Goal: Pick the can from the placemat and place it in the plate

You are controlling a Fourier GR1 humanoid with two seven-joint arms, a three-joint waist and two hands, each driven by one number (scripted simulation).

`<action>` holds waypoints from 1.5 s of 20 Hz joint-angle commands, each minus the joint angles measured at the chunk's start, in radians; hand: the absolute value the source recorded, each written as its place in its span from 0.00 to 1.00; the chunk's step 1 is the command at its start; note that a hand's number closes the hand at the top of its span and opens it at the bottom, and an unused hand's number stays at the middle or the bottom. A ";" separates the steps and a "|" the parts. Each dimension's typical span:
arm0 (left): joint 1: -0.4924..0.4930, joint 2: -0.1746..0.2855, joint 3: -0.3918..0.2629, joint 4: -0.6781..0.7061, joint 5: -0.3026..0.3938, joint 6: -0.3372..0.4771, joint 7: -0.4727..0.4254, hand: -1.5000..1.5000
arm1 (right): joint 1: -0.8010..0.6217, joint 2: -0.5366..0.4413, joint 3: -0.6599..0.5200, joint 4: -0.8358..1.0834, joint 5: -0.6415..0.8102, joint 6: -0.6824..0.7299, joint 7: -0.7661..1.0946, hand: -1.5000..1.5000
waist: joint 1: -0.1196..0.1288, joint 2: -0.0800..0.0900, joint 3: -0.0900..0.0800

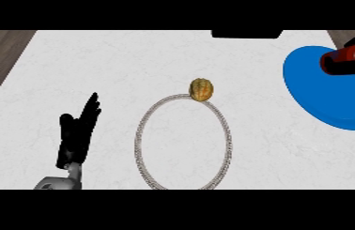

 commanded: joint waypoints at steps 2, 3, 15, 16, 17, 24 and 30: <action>-0.061 0.010 0.022 0.010 -0.002 -0.006 0.026 0.50 | -0.010 -0.035 -0.025 0.170 -0.024 0.066 -0.087 1.00 | 0.000 0.003 0.001; 0.027 -0.006 -0.012 -0.035 -0.006 -0.007 0.013 0.50 | 0.005 -0.012 -0.021 0.206 -0.016 0.045 -0.097 1.00 | 0.014 0.005 0.001; -0.025 -0.023 0.002 0.038 -0.013 -0.017 -0.020 0.50 | -0.024 -0.097 -0.049 0.342 -0.062 0.300 -0.349 0.00 | 0.008 0.005 0.002; -0.036 -0.009 0.015 0.035 -0.010 -0.020 -0.012 0.50 | -0.011 -0.129 -0.082 0.347 -0.089 0.285 -0.393 0.00 | 0.015 0.010 0.004; -0.010 -0.008 0.019 0.047 -0.020 -0.009 -0.046 0.50 | -0.031 -0.117 -0.103 0.323 -0.121 0.308 -0.429 0.00 | 0.006 0.004 0.002; 0.014 -0.024 -0.002 0.007 -0.025 -0.004 -0.019 0.50 | -0.035 -0.126 -0.379 0.337 -0.408 0.376 -0.544 0.00 | -0.002 0.001 0.004; -0.039 0.002 0.052 0.040 0.000 -0.023 -0.005 0.50 | 0.026 -0.197 -0.418 0.380 -0.469 0.553 -0.595 0.00 | 0.002 0.006 0.003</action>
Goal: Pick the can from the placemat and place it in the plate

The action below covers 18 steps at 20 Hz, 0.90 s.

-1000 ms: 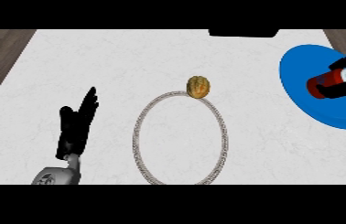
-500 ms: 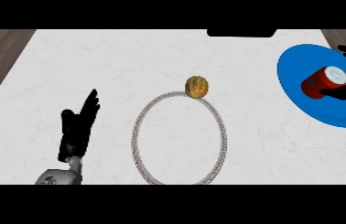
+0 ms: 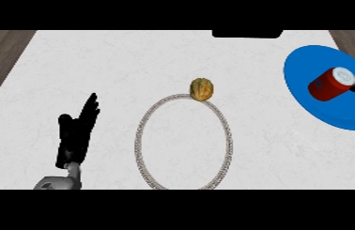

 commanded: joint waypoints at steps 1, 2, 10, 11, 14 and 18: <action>-0.013 0.001 0.000 0.015 -0.003 -0.016 -0.021 0.50 | 0.040 -0.019 -0.031 0.021 -0.047 0.095 -0.058 0.00 | 0.005 0.003 0.000; -0.006 0.020 0.009 -0.034 0.003 -0.016 0.041 0.50 | 0.036 -0.064 -0.036 0.025 -0.051 0.123 -0.037 0.00 | 0.012 0.003 0.001; -0.039 -0.011 -0.003 -0.017 -0.033 0.012 0.040 0.50 | 0.098 0.012 -0.022 0.008 -0.065 0.108 -0.175 0.00 | 0.011 0.003 0.001; -0.084 -0.039 -0.002 0.047 -0.027 0.016 0.031 0.50 | 0.058 0.000 -0.006 0.003 -0.051 0.095 -0.126 0.00 | 0.008 0.004 0.000; 0.017 -0.002 0.004 0.028 -0.003 -0.047 -0.045 0.50 | 0.098 0.006 -0.011 0.018 -0.057 0.076 -0.152 0.00 | 0.016 0.005 0.000; -0.035 -0.050 -0.014 0.045 -0.048 0.016 -0.016 0.50 | 0.100 0.048 0.015 0.015 -0.043 -0.015 -0.129 0.00 | 0.007 0.002 -0.001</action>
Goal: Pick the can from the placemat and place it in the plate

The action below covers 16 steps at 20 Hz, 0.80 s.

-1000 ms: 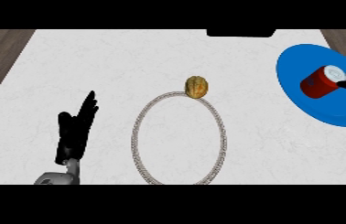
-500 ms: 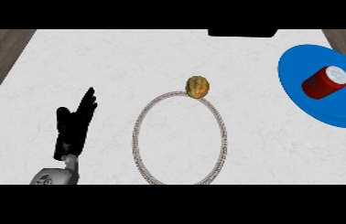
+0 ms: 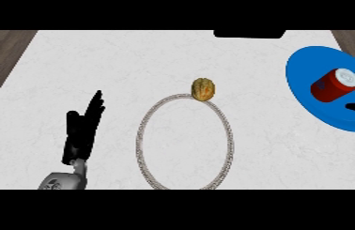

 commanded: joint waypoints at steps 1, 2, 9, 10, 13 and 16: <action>0.054 -0.013 -0.032 -0.043 -0.028 0.010 0.001 0.50 | 0.036 0.013 0.016 0.001 0.010 -0.066 -0.009 0.00 | 0.001 -0.002 0.000; 0.021 -0.015 -0.017 -0.020 -0.001 -0.008 0.014 0.50 | -0.025 0.008 0.021 0.005 0.017 -0.094 0.056 0.00 | 0.009 0.002 0.000; 0.020 -0.013 0.001 -0.005 -0.004 -0.008 -0.022 0.50 | 0.031 -0.001 0.019 0.017 0.008 -0.115 0.016 0.00 | 0.006 0.002 0.001; 0.010 -0.001 0.009 -0.028 -0.005 -0.005 0.029 0.50 | 0.056 0.011 0.017 0.016 0.004 -0.130 -0.009 0.00 | 0.003 0.001 0.001; 0.003 0.008 0.008 -0.043 -0.006 -0.016 0.038 0.50 | 0.036 -0.035 0.026 0.020 0.013 -0.115 0.028 0.00 | 0.009 0.003 0.002; -0.025 0.041 0.057 -0.012 0.032 -0.054 0.033 0.50 | 0.072 -0.057 0.017 0.021 0.000 -0.097 0.003 0.00 | 0.002 0.002 0.001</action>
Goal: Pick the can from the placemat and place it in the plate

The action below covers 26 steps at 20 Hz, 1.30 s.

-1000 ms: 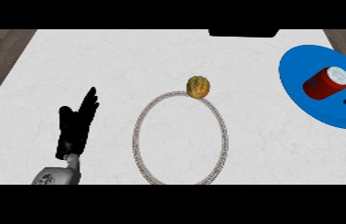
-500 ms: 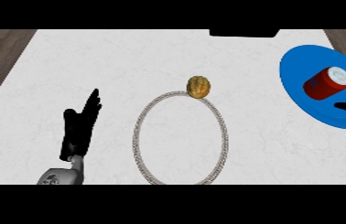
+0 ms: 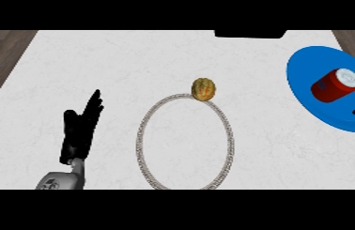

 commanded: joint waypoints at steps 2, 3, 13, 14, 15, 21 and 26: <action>-0.021 0.008 0.013 -0.010 0.007 -0.010 -0.003 0.50 | 0.058 -0.043 -0.009 0.014 -0.010 0.027 -0.034 0.00 | 0.001 0.003 0.002; 0.020 0.019 0.008 -0.043 0.025 -0.040 0.016 0.50 | 0.045 -0.009 0.004 0.011 0.001 -0.016 -0.023 0.00 | 0.008 0.001 0.002; 0.042 -0.006 0.000 0.010 -0.013 -0.008 -0.049 0.50 | 0.120 -0.054 -0.048 0.021 -0.048 -0.024 -0.080 0.00 | 0.003 0.006 0.003; 0.029 -0.010 -0.014 -0.047 -0.016 -0.004 -0.009 0.50 | 0.082 -0.096 -0.047 0.023 -0.049 0.011 -0.021 0.00 | 0.008 0.003 0.003; 0.000 -0.019 0.001 0.021 -0.021 0.009 -0.026 0.50 | 0.109 -0.067 -0.054 0.015 -0.054 -0.020 -0.077 0.00 | 0.000 0.007 0.004; -0.014 0.006 0.030 0.033 0.008 -0.025 -0.012 0.50 | 0.140 -0.077 -0.077 0.025 -0.075 -0.075 -0.052 0.00 | -0.003 0.004 0.003; -0.028 0.006 0.023 0.029 -0.005 -0.022 -0.009 0.50 | 0.125 -0.090 -0.076 0.030 -0.074 -0.068 -0.019 0.00 | 0.006 0.008 0.004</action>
